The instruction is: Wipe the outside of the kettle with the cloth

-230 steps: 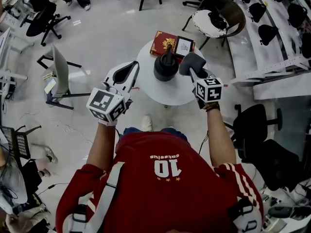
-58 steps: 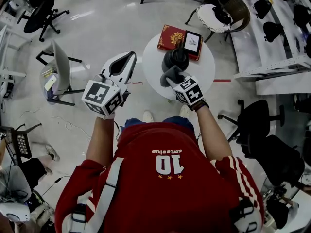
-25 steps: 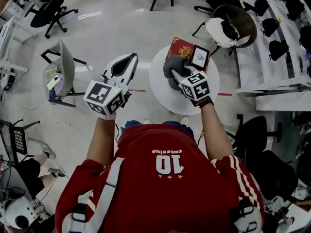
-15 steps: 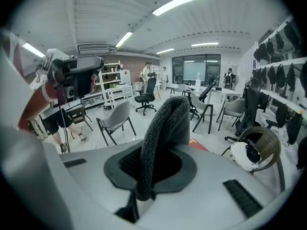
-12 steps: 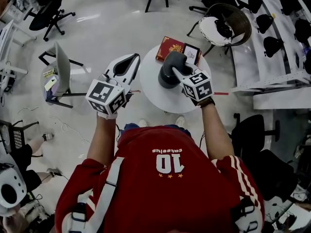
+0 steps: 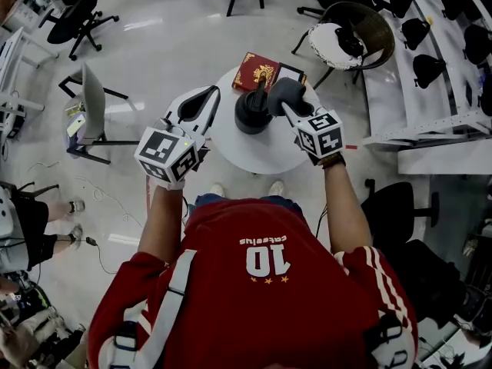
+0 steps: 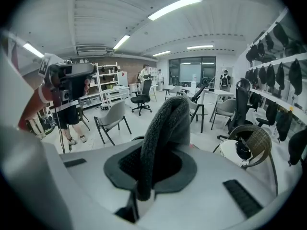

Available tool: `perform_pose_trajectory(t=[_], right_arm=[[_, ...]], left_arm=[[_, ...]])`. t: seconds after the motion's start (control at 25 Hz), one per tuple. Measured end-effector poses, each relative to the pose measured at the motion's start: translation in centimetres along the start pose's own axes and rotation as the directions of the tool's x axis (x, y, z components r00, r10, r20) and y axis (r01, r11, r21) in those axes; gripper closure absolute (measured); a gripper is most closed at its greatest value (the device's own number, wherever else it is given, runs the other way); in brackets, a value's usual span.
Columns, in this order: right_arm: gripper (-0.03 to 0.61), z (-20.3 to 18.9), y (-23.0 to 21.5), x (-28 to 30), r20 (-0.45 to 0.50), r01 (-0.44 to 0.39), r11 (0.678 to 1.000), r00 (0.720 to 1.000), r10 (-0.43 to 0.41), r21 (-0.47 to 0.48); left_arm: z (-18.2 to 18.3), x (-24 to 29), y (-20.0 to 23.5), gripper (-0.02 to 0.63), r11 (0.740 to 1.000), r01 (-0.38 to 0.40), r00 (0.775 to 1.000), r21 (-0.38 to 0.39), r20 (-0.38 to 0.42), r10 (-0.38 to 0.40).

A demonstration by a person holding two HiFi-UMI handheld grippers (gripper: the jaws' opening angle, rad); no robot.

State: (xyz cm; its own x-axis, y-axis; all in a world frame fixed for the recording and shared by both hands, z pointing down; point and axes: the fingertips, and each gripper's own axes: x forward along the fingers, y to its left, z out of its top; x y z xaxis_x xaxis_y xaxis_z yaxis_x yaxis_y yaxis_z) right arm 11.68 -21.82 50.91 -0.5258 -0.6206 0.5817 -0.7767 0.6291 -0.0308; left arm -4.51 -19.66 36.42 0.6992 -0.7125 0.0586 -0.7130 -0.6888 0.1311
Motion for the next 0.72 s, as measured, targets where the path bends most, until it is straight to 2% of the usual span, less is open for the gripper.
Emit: perform_pose_trajectory(t=[0.32, 0.72], right_arm=[[0.532, -3.1, -3.7, -0.7, -0.039, -0.012, 1.0, 0.999, 0.011, -0.007], [0.532, -5.9, -6.0, 2.6, -0.127, -0.12, 0.988, 0.986, 0.107, -0.093]], left_arm=[[-0.3, 1.9, -2.2, 0.606, 0.999, -0.052, 0.999, 0.004, -0.008, 0.052], [-1.3, 3.7, -3.2, 0.607, 0.987, -0.162, 0.987, 0.0, -0.014, 0.162]])
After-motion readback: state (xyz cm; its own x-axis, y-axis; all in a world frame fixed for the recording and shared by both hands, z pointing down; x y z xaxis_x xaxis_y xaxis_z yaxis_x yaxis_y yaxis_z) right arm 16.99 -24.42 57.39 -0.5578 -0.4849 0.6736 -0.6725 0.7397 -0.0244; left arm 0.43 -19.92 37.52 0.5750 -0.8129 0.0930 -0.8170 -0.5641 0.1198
